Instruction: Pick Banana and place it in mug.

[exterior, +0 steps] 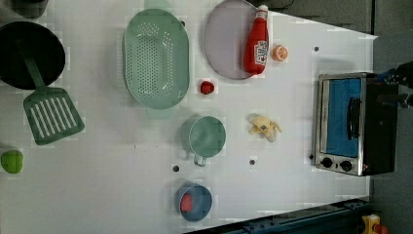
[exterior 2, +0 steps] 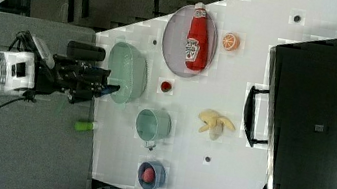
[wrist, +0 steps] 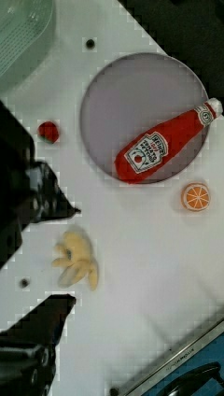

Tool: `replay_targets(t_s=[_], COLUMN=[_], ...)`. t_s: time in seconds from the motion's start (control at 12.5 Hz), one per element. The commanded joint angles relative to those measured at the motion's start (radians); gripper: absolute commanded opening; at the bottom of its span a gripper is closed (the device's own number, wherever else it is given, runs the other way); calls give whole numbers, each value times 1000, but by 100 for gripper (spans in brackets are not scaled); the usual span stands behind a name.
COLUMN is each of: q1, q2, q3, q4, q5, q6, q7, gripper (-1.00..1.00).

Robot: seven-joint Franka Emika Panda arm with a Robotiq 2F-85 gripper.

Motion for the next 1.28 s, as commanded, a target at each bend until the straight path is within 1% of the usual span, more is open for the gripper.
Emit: replay_targets(t_s=[0.08, 0.24, 0.4, 0.56, 0.8, 1.28], q1=[-13, -12, -11, -11, -11, -10], q2=[-224, -219, -204, -180, -126, 19], q3=[-27, -26, -25, -24, -26, -17], q4=[-77, -103, -153, -216, -309, -479], q5=[16, 16, 16, 16, 16, 15], q6=[-155, -152, -120, -55, 65, 298], q7=[96, 95, 76, 0, -182, -608], gripper=[60, 100, 100, 100, 100, 100])
